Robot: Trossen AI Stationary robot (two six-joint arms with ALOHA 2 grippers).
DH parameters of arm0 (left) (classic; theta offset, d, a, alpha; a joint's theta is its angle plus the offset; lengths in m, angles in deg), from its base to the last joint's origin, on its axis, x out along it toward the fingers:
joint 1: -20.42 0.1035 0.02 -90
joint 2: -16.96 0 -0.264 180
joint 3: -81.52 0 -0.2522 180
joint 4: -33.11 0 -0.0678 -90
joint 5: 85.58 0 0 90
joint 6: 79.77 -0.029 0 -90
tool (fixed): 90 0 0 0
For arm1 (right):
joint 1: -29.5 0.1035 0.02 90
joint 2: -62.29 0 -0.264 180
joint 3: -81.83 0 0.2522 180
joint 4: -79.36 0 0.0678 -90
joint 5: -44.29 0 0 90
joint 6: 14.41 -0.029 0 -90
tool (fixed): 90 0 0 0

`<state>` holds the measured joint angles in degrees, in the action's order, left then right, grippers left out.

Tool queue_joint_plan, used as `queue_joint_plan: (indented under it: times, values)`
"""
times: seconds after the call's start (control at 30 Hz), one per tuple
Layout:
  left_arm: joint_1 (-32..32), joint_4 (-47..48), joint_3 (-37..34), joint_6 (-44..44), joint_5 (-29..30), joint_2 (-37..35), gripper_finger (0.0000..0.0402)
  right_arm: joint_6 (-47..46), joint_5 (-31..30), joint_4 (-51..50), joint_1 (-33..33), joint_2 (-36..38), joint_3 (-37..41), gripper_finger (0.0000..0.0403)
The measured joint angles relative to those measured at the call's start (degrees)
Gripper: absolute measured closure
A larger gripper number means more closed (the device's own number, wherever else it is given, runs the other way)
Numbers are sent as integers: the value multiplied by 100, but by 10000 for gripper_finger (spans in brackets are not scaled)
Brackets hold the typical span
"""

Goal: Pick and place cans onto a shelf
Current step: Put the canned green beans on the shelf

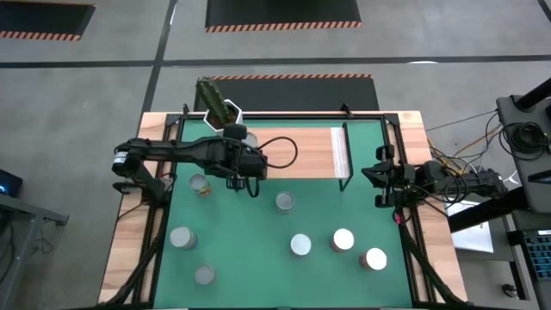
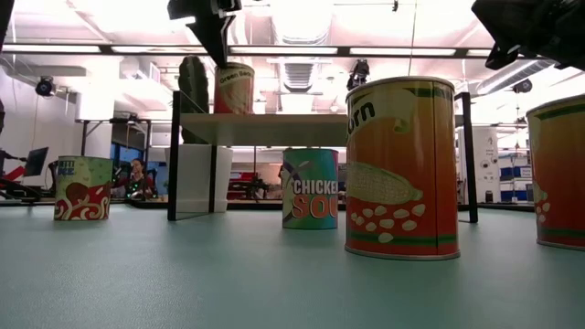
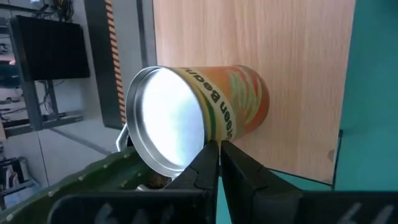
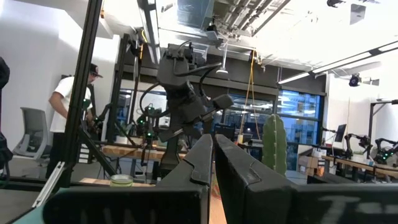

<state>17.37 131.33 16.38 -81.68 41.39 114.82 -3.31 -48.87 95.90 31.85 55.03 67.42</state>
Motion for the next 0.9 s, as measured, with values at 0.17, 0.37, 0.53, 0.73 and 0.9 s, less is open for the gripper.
queue_joint_plan:
  times: [0.17, 0.37, 0.53, 0.73, 0.9]
  values:
    - [95, 53, 0, 85, 4, -4, 402, 0, 0, 0, -1, 0, 2, 394]
    - [70, -18, 0, 235, -57, -4, 402, 2, 0, 0, -2, 0, 0, 394]
    - [22, -356, 0, 297, -744, -3, 402, 4, -1, 0, 0, 0, 0, 394]
    - [47, -754, -160, 197, -885, 15, 402, -4, -1, 0, 0, 0, 1, 394]
    - [78, -841, -300, 187, -399, 17, 402, 3, -2, 0, 0, 0, 0, 394]
